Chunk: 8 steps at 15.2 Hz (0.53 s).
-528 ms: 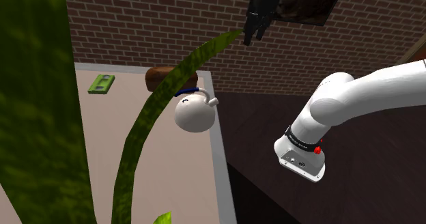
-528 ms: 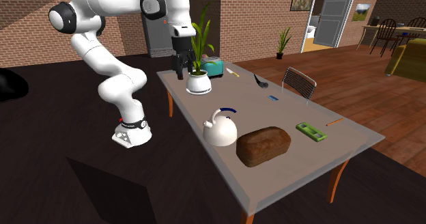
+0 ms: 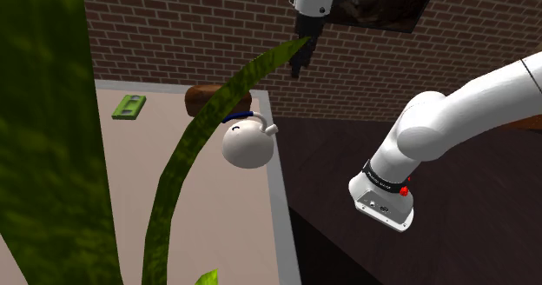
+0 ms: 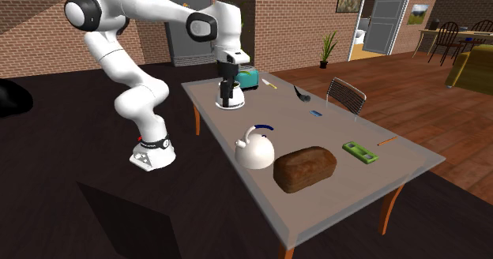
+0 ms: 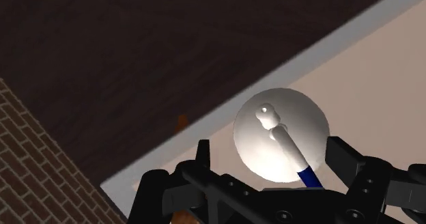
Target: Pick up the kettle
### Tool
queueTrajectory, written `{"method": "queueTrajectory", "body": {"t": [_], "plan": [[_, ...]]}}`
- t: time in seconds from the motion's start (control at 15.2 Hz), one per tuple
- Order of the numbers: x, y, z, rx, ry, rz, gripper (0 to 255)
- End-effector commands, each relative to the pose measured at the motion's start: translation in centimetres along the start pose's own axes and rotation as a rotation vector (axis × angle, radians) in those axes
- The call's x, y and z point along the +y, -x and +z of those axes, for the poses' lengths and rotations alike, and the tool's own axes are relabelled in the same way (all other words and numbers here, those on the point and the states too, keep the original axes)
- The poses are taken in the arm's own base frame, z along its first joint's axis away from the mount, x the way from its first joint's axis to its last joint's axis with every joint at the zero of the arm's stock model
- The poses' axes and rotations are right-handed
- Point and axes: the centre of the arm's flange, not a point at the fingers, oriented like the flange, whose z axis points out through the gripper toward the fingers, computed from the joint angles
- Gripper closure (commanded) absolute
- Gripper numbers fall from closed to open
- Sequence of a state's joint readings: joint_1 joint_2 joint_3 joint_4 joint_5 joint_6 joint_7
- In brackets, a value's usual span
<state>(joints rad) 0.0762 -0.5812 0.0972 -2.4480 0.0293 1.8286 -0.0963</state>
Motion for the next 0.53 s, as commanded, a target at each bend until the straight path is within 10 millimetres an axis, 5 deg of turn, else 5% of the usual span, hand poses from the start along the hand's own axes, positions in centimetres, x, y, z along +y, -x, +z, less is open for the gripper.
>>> {"method": "queueTrajectory", "body": {"t": [0.0, 0.46], "plan": [[-0.7, -1.7, 2.1, -0.027, 0.006, -0.078, 0], [-4.4, -6.7, 10.1, -0.121, 0.030, -0.343, 0]]}}
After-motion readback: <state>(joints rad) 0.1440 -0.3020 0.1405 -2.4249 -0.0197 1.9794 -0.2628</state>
